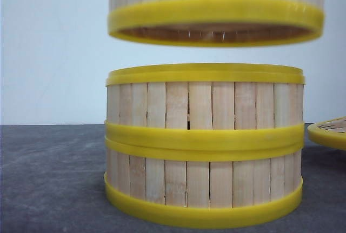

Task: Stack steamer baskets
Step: 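Lift the third basket with the right gripper onto the two-basket stack, then release the basket and move the right gripper to the woven lid's center hub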

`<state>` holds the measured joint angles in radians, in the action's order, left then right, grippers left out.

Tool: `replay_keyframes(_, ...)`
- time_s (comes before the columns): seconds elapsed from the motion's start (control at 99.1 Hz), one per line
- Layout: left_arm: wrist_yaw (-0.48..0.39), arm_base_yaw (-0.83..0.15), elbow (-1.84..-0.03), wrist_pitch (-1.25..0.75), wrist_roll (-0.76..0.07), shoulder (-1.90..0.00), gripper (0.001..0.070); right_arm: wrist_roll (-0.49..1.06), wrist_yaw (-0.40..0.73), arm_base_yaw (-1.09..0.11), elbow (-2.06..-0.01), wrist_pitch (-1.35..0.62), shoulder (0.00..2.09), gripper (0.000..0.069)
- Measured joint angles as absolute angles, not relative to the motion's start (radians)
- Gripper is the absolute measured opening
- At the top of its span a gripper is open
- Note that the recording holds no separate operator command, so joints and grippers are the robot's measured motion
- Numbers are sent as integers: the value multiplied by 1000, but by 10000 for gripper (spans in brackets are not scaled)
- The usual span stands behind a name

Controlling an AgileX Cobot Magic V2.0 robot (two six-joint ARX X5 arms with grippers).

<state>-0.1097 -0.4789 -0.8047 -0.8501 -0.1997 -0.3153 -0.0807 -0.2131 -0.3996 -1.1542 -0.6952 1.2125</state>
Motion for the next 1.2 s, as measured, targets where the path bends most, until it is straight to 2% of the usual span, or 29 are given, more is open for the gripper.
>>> replay_keyframes(1.201,-111,-479,-805,-862,-199,-315,234,-109,-181,-418,-1129,-634,1338,27)
